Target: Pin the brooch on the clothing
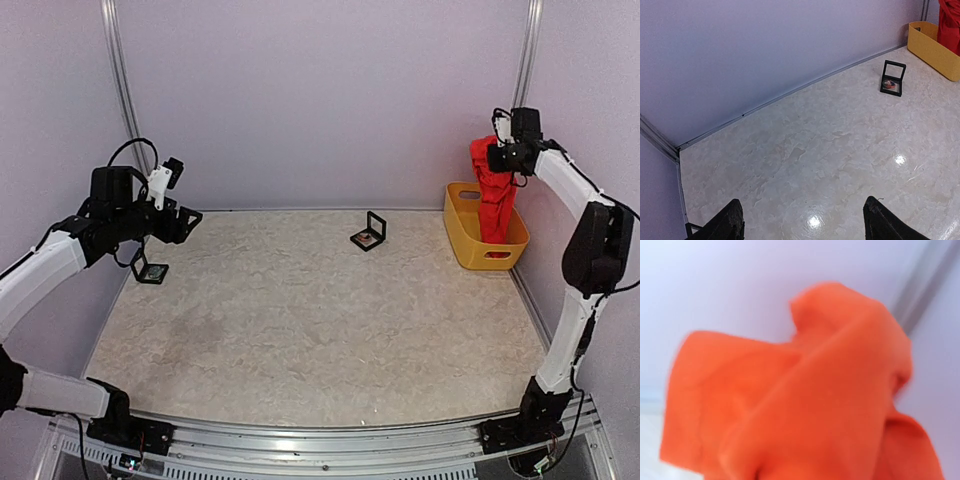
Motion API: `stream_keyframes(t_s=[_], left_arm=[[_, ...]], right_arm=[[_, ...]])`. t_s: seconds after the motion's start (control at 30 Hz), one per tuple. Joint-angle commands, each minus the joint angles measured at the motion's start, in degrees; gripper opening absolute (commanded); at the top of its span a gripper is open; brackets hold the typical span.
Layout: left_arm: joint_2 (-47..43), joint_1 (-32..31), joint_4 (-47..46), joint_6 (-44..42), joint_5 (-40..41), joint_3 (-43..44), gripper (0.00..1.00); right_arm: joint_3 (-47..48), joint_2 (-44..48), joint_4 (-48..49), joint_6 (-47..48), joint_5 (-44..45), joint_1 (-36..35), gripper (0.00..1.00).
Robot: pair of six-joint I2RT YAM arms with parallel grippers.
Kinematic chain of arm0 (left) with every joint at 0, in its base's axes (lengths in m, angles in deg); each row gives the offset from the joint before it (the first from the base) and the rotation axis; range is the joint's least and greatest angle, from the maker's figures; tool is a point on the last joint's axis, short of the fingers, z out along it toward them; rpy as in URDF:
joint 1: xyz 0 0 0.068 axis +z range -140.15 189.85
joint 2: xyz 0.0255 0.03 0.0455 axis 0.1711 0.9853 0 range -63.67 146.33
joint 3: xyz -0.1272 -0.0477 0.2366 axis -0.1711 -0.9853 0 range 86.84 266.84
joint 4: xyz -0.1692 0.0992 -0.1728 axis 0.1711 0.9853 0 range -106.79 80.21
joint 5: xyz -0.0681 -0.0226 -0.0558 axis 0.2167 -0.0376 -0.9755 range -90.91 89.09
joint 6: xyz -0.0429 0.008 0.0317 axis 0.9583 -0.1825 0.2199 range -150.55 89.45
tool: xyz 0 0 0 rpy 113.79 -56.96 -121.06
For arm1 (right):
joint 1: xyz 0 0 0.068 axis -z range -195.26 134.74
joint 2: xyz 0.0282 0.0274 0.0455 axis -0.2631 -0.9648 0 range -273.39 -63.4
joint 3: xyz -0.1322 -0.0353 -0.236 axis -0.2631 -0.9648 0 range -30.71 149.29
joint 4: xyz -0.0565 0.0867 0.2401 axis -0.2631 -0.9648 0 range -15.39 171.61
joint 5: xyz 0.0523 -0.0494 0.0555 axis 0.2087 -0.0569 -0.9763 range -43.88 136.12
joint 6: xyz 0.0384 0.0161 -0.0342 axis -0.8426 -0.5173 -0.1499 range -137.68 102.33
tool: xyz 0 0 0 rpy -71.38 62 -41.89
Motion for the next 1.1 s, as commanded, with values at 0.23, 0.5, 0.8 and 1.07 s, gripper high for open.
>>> stream_keyframes(t_s=[0.23, 0.5, 0.8, 1.07], left_arm=[[-2.15, -0.67, -1.98, 1.67, -2.86, -1.35, 0.78], [-3.66, -0.82, -1.05, 1.94, 2.07, -1.52, 0.78], [-6.17, -2.19, 1.25, 3.45, 6.93, -2.60, 0.77], [-6.93, -25.27, 9.13, 1.82, 16.19, -2.50, 0.74]], right_arm=[[-18.99, 37.77, 20.25, 10.55, -27.46, -37.35, 0.00], [-31.68, 34.92, 21.88, 12.45, -47.95, -51.83, 0.00], [-49.05, 21.47, 24.27, 6.10, -38.14, -50.85, 0.21], [-42.40, 7.24, 7.08, -11.66, -8.92, -37.28, 0.44]])
